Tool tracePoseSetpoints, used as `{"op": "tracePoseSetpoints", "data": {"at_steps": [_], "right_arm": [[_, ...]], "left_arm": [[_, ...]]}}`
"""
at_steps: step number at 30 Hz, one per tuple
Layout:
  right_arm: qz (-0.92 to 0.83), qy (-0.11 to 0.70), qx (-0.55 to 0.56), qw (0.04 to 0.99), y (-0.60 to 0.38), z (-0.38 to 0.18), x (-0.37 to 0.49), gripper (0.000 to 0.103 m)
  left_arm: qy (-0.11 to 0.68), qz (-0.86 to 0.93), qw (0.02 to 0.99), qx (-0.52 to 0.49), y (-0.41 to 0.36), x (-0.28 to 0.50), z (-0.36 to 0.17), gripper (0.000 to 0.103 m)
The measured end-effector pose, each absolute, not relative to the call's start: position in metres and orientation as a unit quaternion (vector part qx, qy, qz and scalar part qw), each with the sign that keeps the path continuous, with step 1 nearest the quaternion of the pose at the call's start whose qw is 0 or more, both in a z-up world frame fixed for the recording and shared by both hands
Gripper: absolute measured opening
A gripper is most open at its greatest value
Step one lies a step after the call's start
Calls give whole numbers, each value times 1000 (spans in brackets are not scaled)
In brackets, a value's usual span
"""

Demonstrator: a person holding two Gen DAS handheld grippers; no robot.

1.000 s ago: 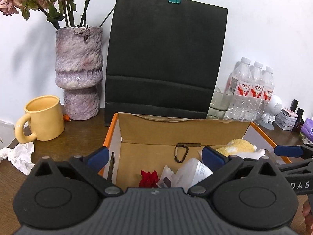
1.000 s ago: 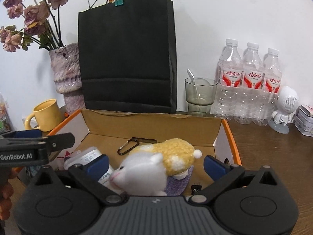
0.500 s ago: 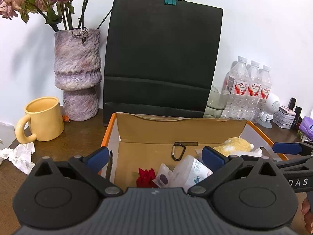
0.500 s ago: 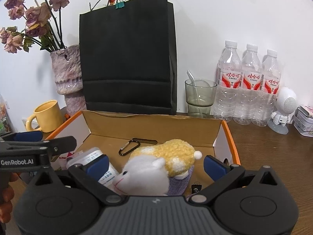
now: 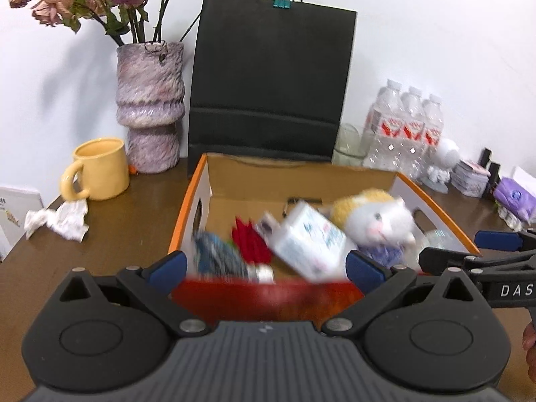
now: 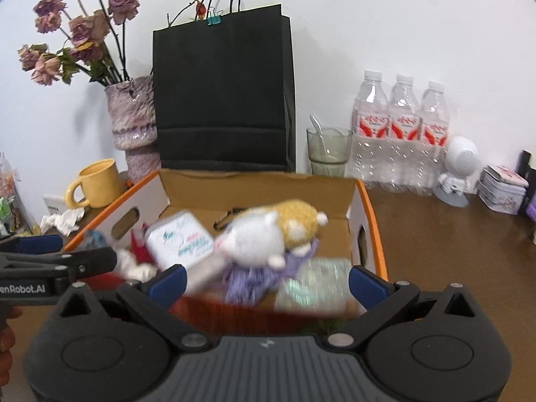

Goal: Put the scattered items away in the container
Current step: 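Withdraw both tools from the box toward the green tissue pack, then grasp the green tissue pack with the left tool while the right tool grasps the clear wrapper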

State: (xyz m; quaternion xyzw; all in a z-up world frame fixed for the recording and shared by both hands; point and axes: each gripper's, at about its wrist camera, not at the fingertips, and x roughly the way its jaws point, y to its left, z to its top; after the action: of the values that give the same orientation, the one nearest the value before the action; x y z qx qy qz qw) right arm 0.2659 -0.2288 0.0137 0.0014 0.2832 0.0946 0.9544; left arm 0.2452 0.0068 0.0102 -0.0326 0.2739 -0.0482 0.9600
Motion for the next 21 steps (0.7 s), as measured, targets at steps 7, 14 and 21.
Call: {"op": "tracePoseSetpoints", "data": {"at_steps": [7, 14, 21], "right_arm": [[82, 293, 5, 953, -245, 5, 213, 103], [78, 309, 10, 948, -258, -11, 179, 103], [78, 317, 10, 945, -264, -18, 160, 103]], "left_arm": [[304, -49, 951, -11, -4, 195, -7, 103], [338, -46, 940, -9, -18, 165, -30, 103], [350, -32, 936, 1, -37, 153, -47, 103]]}}
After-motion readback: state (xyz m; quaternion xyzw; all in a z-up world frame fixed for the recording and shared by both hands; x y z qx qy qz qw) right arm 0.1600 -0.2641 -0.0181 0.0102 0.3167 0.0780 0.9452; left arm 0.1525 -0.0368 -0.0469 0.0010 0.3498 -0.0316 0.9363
